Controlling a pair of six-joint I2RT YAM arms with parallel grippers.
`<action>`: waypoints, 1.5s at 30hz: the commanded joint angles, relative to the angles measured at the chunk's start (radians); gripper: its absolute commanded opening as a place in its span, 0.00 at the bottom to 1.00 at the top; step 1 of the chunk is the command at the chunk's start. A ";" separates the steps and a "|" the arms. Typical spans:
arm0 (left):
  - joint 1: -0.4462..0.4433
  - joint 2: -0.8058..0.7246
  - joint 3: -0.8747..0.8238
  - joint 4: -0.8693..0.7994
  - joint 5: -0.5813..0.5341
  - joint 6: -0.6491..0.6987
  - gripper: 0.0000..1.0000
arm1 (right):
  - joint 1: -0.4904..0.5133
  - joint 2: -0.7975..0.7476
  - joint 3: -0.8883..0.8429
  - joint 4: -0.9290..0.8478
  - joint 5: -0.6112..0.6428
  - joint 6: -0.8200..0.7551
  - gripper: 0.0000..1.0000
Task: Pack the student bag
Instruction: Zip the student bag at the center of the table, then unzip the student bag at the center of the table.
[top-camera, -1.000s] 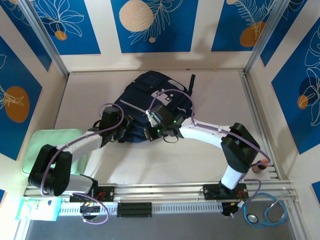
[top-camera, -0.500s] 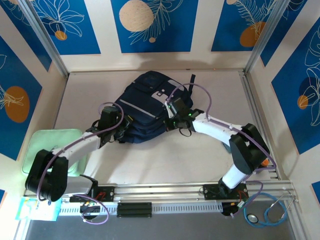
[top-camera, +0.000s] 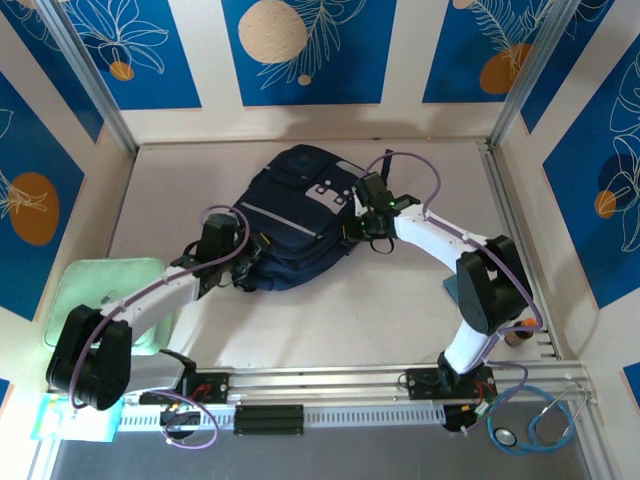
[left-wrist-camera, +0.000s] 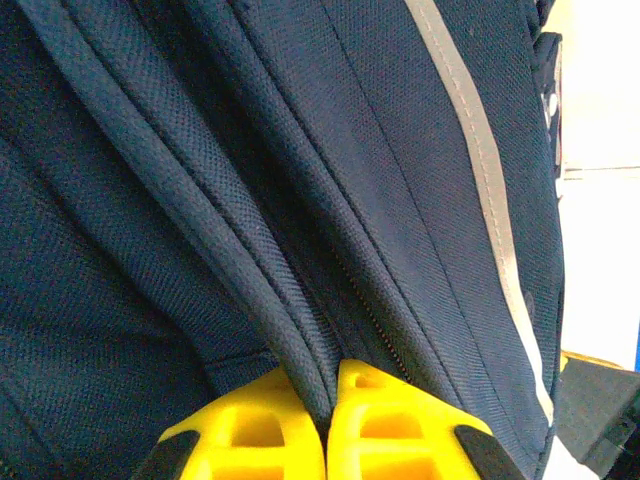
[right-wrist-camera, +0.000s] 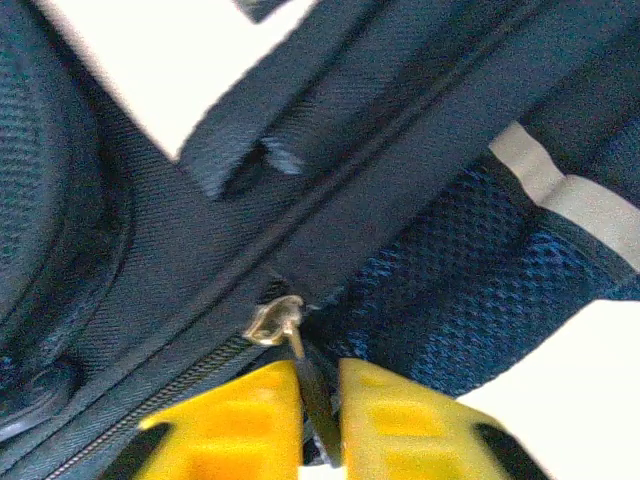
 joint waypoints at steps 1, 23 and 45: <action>-0.010 -0.022 -0.016 0.001 0.029 0.008 0.04 | -0.055 -0.089 -0.040 0.008 -0.007 0.002 0.32; -0.100 0.038 -0.019 0.069 -0.005 -0.034 0.27 | 0.033 0.011 0.033 0.150 -0.296 0.018 0.70; -0.103 0.150 0.016 0.149 0.086 -0.005 0.48 | 0.184 -0.069 -0.096 0.050 -0.308 -0.149 0.65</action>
